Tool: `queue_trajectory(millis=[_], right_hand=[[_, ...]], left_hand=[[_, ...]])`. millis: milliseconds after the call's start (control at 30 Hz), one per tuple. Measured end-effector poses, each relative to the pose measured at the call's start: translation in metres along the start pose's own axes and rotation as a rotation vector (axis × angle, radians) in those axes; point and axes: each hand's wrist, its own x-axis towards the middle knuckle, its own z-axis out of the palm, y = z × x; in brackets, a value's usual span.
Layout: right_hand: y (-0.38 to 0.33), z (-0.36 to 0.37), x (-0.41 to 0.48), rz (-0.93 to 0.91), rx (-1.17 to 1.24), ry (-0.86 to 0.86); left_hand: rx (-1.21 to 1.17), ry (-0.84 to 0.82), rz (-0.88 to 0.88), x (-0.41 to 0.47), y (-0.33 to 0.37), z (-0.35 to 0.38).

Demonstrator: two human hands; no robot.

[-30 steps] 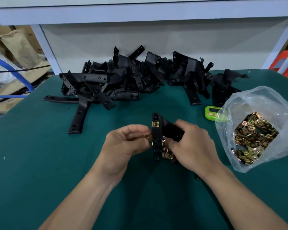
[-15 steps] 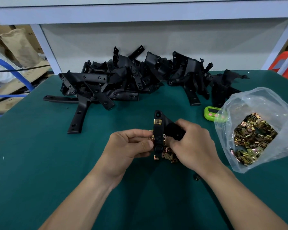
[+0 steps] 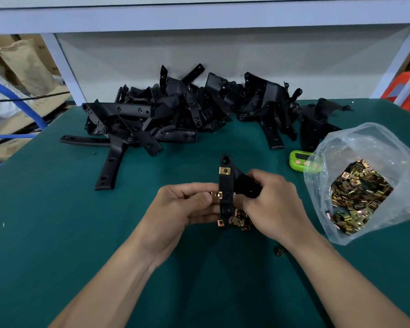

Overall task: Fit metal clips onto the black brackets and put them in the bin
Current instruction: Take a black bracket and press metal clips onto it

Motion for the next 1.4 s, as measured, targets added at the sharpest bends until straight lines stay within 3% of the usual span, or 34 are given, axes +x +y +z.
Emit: queue_trajectory(millis=[300,767,900,1167,1400], right_hand=[[0.0,-0.005,0.002,-0.005,0.03,-0.096],[-0.002,0.006,-0.002,-0.024,-0.143,-0.012],[-0.002,0.007,-0.004,-0.012,-0.139,0.01],[-0.008,0.011,-0.008,0.041,-0.166,0.118],[-0.015,0.017,-0.011,0.007,-0.152,0.179]], left_hand=[[-0.065,-0.008,-0.044,0.001,-0.002,0.0],[0.028,0.0,-0.052,0.006,-0.014,0.001],[0.013,0.077,-0.039,0.005,-0.015,0.002],[0.557,0.317,0.24,0.001,-0.021,0.017],[0.745,0.423,0.375,-0.001,-0.021,0.02]])
